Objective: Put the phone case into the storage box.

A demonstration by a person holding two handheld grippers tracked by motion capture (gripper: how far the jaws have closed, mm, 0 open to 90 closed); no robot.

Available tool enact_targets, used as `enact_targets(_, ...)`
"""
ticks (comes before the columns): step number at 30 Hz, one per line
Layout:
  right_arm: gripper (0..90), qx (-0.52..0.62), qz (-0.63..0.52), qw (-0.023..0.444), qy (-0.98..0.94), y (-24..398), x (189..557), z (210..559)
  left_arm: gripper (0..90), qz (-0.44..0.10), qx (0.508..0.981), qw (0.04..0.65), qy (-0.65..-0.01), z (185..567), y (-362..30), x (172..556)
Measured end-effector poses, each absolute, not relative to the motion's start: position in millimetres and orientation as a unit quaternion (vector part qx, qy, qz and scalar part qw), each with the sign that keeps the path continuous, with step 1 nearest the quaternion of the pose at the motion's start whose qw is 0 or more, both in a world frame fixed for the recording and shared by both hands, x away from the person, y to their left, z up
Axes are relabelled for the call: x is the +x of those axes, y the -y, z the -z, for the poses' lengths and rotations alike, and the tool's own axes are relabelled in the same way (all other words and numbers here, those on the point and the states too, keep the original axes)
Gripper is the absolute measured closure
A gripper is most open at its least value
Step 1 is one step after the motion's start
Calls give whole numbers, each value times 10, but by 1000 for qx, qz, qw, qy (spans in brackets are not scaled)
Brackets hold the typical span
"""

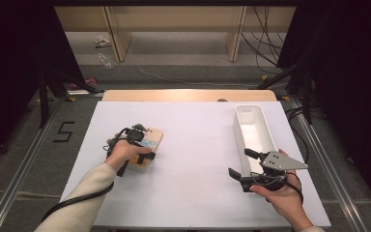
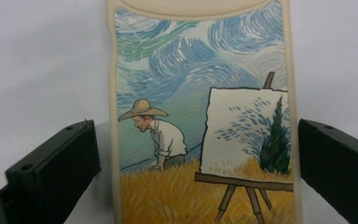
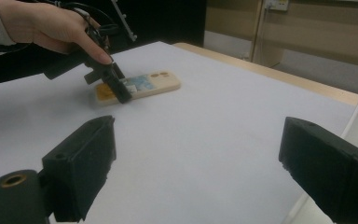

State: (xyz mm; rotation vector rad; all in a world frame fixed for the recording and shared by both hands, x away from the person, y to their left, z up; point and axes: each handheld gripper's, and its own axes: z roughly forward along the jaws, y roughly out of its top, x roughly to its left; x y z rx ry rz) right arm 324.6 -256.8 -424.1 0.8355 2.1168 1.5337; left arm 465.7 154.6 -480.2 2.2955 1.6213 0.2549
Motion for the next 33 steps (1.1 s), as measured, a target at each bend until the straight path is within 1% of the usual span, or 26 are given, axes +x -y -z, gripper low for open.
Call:
enact_targets(19,119,297,-549,197,-756,2561,3245,4246,27,-86,805,154,-567,4788,-1542,4670)
enact_targets(30,118,297,-548,196,-757,2559,3244,4247,90,-88,806,154,-565,4763,-1519,4654)
enact_targets(33,119,296,-549,196,-757,2558,3244,4247,94,-88,805,153,-566,4762,-1517,4653)
